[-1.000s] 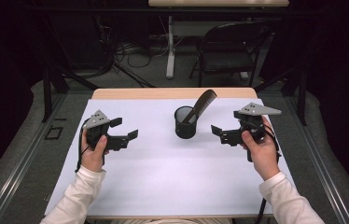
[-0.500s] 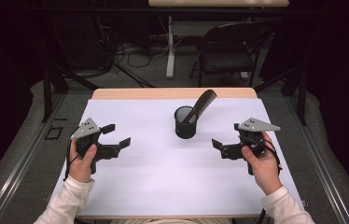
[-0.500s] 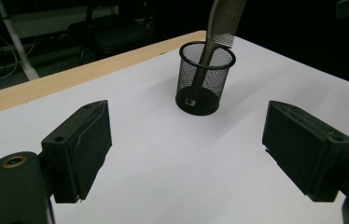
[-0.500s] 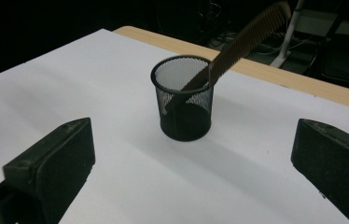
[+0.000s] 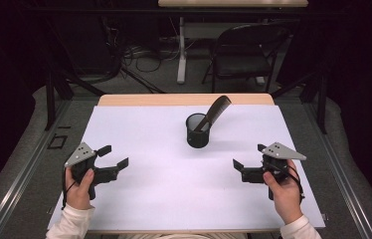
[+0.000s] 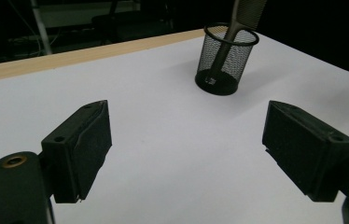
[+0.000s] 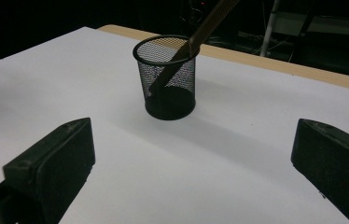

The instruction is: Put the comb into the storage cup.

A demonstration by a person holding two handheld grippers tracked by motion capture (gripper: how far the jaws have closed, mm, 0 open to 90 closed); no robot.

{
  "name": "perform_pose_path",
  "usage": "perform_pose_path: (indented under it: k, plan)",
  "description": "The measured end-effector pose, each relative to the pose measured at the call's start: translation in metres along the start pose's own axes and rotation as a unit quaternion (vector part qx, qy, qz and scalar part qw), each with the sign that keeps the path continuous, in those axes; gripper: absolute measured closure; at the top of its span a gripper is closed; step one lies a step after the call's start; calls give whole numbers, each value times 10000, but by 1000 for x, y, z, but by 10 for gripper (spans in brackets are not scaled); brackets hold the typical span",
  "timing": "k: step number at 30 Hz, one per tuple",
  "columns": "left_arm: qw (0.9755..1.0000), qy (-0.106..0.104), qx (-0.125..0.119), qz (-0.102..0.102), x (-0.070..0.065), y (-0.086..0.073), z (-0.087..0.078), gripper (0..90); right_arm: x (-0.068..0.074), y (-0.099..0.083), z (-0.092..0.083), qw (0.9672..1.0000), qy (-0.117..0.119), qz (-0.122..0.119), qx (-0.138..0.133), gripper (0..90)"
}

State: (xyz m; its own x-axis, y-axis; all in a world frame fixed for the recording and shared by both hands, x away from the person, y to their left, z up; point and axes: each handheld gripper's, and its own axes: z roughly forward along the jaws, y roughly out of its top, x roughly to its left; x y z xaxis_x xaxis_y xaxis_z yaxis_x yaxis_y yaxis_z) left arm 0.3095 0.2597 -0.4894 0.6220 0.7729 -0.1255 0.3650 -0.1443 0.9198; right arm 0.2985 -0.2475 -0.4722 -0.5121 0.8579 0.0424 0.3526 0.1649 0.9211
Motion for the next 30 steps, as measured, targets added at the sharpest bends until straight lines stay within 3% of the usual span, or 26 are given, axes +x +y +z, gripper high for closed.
perform_pose_path:
  k: [17, 22, 30]
  plan:
    - [9992, 322, -191, -108, 17, -30, -9, 160, -15, -41, -3, 9986, -341, 388, -105, 0]
    - [9990, 428, -150, 40, 18, -34, -7, 160, -21, -50, -2, 9973, -450, 558, -179, 0]
    - [9992, 383, -70, 130, 17, -41, -2, 160, -30, -64, 0, 9956, -545, 746, -166, 0]
